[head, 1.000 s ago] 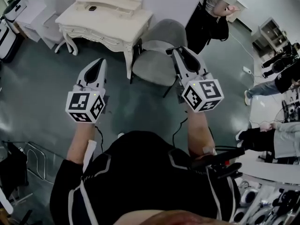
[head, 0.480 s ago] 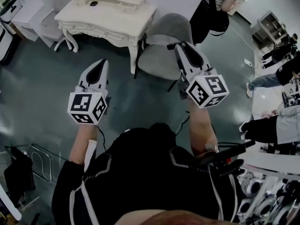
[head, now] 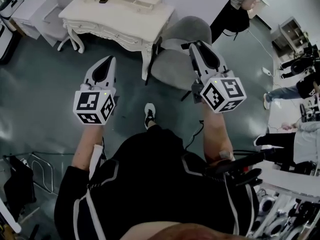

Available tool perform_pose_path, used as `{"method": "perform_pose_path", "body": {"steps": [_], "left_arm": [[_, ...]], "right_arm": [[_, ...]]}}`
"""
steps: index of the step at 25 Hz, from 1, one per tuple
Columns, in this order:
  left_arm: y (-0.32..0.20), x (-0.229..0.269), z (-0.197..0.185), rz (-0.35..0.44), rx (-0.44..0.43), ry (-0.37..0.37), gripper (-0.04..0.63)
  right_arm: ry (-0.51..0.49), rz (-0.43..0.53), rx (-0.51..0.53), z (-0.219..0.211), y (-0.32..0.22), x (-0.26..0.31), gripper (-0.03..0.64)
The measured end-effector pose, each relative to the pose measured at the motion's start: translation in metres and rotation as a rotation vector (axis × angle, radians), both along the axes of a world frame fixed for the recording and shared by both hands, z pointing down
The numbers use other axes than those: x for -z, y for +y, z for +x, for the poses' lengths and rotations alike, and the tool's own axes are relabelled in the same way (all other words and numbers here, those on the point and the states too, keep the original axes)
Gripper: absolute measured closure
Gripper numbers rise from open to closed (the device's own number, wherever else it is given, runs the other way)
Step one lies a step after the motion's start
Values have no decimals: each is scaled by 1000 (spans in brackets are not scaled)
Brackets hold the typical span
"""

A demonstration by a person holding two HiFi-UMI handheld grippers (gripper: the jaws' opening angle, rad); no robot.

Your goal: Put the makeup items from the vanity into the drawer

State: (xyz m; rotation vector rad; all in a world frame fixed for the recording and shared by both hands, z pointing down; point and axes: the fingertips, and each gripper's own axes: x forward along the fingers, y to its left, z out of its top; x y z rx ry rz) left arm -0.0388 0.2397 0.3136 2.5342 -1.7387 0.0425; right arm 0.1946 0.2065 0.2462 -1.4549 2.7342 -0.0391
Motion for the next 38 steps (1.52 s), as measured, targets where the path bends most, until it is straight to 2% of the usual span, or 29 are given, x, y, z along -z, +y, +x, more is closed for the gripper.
{"method": "perform_pose_path", "body": {"steps": [15,24,27,32,38], "left_arm": [[-195,6,8,-21,57,-24,592],[-267,1,22,-39,67,-55,592],[-280,-3,17,-50,60,-79,592],[-315,-5,6,-50,26,-76,592],[-365,-3,-38,-21,-38,-48,592]], "right_arm": [[24,-25,59,-5,-192,-14,523],[14,-41,77,5,-265,-23,523],[-2,-50,81,-5,-282,-28,523],[-4,-51,66,-21,-313,-26,523],[17,-43,-5,-63,-357,-27,523]]}}
